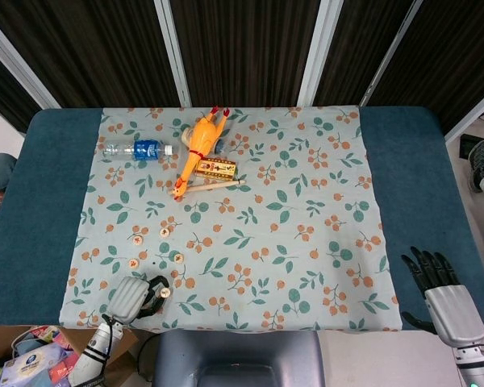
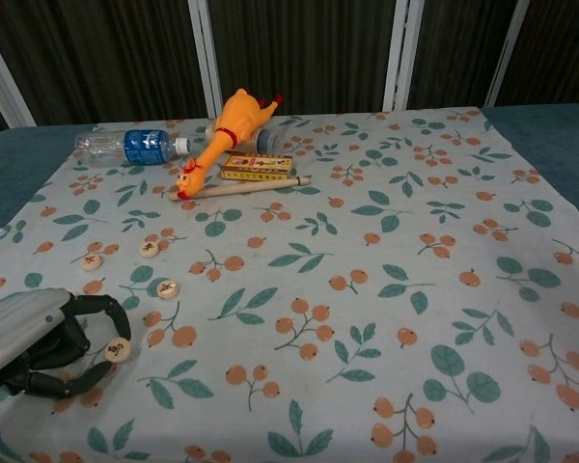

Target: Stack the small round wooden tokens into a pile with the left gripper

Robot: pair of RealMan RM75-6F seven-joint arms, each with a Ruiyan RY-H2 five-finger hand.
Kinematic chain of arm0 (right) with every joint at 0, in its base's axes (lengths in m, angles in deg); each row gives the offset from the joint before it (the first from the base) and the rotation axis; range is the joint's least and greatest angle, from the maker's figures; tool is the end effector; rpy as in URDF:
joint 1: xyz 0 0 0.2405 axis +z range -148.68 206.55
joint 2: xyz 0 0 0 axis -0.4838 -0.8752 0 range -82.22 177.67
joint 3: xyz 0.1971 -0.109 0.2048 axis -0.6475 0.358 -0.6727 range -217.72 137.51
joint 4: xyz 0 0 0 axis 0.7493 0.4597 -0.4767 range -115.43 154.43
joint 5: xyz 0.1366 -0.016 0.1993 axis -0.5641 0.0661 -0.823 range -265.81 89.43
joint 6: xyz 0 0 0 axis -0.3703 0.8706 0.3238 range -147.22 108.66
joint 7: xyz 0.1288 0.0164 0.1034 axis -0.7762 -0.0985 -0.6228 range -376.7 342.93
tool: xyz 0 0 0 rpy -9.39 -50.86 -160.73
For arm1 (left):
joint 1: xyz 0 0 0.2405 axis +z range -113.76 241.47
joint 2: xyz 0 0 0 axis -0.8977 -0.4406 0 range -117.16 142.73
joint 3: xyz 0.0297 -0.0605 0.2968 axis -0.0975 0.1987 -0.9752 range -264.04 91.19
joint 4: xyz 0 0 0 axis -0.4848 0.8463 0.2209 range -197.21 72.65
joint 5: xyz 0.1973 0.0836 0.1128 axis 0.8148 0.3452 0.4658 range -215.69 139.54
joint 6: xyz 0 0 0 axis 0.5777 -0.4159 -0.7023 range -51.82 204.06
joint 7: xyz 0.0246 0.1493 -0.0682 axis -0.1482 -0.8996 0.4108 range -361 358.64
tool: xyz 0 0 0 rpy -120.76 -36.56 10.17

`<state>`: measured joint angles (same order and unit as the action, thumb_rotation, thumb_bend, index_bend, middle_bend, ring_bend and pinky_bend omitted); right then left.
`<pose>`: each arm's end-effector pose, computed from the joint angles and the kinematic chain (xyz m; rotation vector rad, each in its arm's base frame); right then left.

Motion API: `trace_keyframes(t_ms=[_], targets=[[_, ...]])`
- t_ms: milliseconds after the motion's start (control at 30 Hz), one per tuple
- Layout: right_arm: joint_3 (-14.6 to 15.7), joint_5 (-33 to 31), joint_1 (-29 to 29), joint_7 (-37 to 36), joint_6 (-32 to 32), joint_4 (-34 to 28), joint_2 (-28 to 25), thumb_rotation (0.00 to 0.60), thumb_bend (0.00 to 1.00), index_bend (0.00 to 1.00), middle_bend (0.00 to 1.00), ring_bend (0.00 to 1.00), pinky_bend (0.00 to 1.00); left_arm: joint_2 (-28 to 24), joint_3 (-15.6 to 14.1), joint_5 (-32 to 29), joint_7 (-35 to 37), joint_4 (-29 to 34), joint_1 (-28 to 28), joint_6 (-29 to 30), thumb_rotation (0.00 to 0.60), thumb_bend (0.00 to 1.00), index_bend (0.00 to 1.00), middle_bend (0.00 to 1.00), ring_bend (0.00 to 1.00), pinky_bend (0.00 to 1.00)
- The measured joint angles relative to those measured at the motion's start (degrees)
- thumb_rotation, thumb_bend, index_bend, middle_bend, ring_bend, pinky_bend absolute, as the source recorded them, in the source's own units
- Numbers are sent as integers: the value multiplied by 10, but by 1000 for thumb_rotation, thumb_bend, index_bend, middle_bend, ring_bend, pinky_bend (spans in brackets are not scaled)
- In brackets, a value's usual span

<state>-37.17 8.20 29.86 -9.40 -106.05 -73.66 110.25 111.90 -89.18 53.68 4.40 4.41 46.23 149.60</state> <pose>-0.3580 -0.1575 0.1369 1.5848 -0.8132 0.8009 -0.3042 0.2498 -0.0966 -1.7482 -1.1159 -1.0982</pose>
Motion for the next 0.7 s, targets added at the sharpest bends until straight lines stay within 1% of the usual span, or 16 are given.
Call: trace_keyframes(t_ms=[133,233,367,533,700], targets=[[0,-1,0,-1,1,0,0,600,133,0,0,0,0,-13,17,-9,4,8,-2,9,600,399,447,1000,1000,1000],[-1,-2,0,-2,1,0,0,600,133,0,0,0,0,-28,38,-25,7,14,-6,11,600,399,446,1000,1000,1000],[-1,-4,1,0,2,0,0,600,133,0,0,0,0,-48,59,-54,9,22,-12,0,600,400,445,1000,1000,1000],[-3,-7,1,0,3,-2,0,600,132,0,0,0,0,-66,73,-87,14,33,-20,-32,600,399,443,1000,1000,1000],[-3,-6,1,-3,2,-2,-1,600,132,0,0,0,0,-67,80,-109,12,24,-26,-53,600,400,442,1000,1000,1000]])
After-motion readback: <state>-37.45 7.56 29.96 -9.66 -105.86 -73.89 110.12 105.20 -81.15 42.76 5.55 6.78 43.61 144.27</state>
